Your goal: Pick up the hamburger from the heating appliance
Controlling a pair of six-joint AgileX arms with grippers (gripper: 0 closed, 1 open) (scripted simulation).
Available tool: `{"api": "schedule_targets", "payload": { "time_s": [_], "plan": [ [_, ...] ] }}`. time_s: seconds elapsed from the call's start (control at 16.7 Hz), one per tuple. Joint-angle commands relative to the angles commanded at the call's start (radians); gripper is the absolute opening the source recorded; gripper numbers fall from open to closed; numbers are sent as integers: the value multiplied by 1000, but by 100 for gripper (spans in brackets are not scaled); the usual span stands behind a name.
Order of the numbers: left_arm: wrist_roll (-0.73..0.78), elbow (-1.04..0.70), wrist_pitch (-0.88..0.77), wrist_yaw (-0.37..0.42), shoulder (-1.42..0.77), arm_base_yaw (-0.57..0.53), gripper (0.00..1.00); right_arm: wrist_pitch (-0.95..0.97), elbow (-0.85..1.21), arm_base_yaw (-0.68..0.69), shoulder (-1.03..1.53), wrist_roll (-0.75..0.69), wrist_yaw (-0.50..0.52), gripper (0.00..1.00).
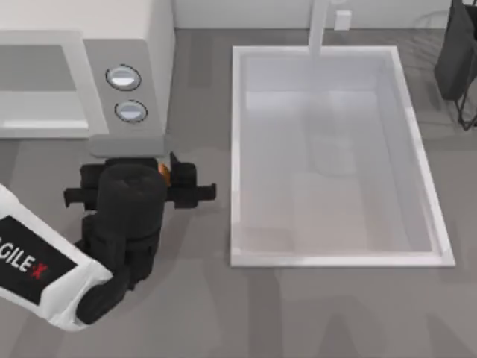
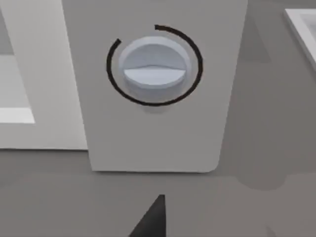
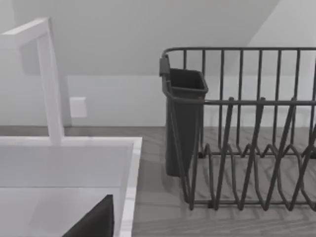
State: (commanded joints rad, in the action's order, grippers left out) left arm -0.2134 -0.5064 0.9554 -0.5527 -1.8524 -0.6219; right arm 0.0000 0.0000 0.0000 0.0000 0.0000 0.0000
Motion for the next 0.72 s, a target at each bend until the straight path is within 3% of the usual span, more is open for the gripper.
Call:
{"api": "schedule_targets", "payload": {
  "time_s": [0.24, 0.54, 0.72],
  "plan": [
    [2, 53, 167, 8, -125, 2, 0, 0, 0, 0, 0, 0, 0, 100],
    [3, 61, 187, 10, -141, 3, 0, 0, 0, 0, 0, 0, 0, 100],
    [3, 61, 187, 10, -141, 3, 23, 0, 0, 0, 0, 0, 0, 100]
  ]
}}
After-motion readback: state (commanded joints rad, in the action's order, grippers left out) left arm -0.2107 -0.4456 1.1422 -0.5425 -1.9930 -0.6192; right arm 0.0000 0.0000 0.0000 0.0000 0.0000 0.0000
